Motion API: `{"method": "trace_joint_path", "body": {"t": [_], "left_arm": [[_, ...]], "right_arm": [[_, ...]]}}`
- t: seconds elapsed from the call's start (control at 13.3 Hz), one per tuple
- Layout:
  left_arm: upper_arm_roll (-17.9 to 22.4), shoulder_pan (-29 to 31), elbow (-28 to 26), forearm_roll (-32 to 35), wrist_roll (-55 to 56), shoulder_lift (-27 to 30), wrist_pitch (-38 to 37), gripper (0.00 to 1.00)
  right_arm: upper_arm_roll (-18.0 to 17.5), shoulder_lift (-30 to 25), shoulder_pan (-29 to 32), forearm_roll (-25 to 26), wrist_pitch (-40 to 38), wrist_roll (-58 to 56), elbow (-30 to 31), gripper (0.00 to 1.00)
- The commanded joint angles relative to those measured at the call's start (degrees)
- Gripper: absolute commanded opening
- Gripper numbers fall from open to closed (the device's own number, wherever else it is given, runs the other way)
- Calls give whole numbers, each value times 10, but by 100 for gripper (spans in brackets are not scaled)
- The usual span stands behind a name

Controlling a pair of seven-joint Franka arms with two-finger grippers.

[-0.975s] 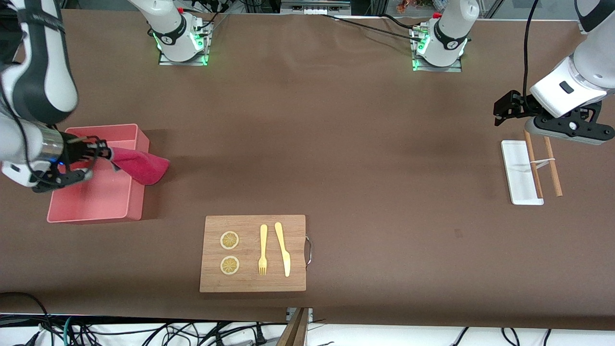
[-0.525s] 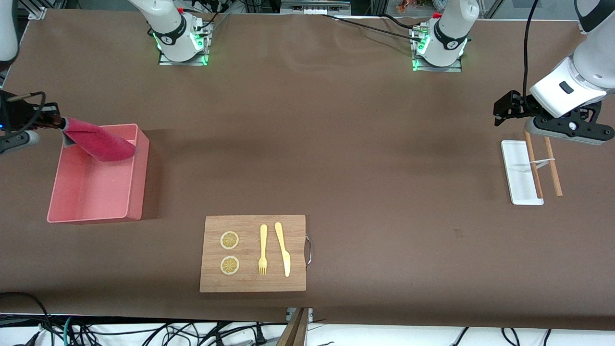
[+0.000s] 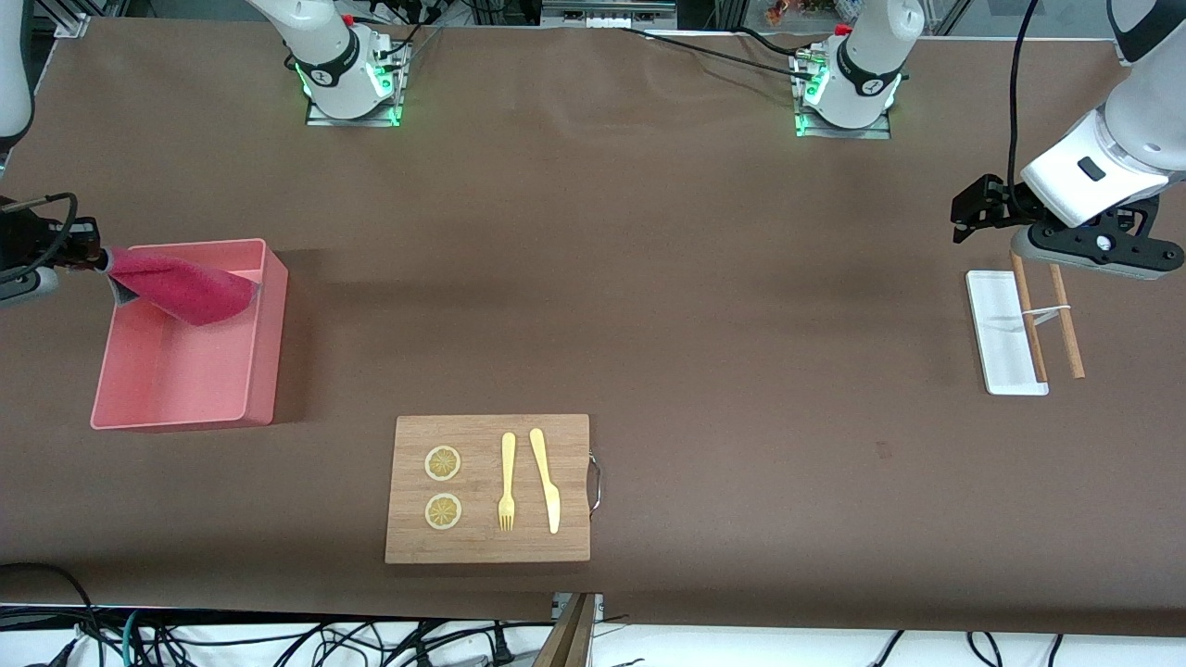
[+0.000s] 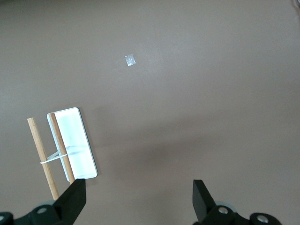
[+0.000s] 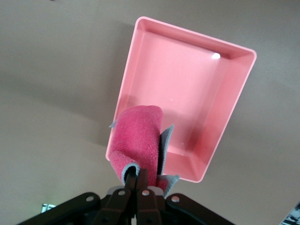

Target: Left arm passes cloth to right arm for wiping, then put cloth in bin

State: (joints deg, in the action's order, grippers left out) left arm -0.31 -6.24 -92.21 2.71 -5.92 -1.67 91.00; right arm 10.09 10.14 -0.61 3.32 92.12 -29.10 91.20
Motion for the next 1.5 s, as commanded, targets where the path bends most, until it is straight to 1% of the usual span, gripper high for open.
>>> {"method": "trace_joint_path", "body": {"t": [0.0,0.07,0.15,0.38,0.45,0.53,0.75,0.97,1.2,1.43], "left_arm": [[3,-5,7,4,-1,-3,1,100],[3,-5,7,4,-1,-3,1,100],[3,-5,7,5,-1,-2,1,100],[3,-5,7,4,-1,-3,1,100],[3,-5,7,4,-1,-2,1,100],[3,-5,7,4,-1,-2,1,100],[3,-5,7,4,-1,-3,1,100],[3,-5,7,4,-1,-2,1,100],[3,-5,7,4,-1,-3,1,100],[3,-5,7,4,-1,-2,1,100]], "right_arm": [[-4,0,9,11,24,-16,12,0],[-4,1,9,9,26,-11,15,31],[-4,0,9,6,26,-10,20,99],[-4,-5,15,-2,32,-8,20,100],[-4,-9,15,-9,26,3,19,100],[-8,-18,15,-27,23,40,18,100],[-46,-44,15,-31,5,140,14,100],[-89,-67,15,-31,-35,246,5,100],[-127,-91,14,-30,-62,306,5,100],[-131,-112,11,-31,-65,314,10,100]]}}
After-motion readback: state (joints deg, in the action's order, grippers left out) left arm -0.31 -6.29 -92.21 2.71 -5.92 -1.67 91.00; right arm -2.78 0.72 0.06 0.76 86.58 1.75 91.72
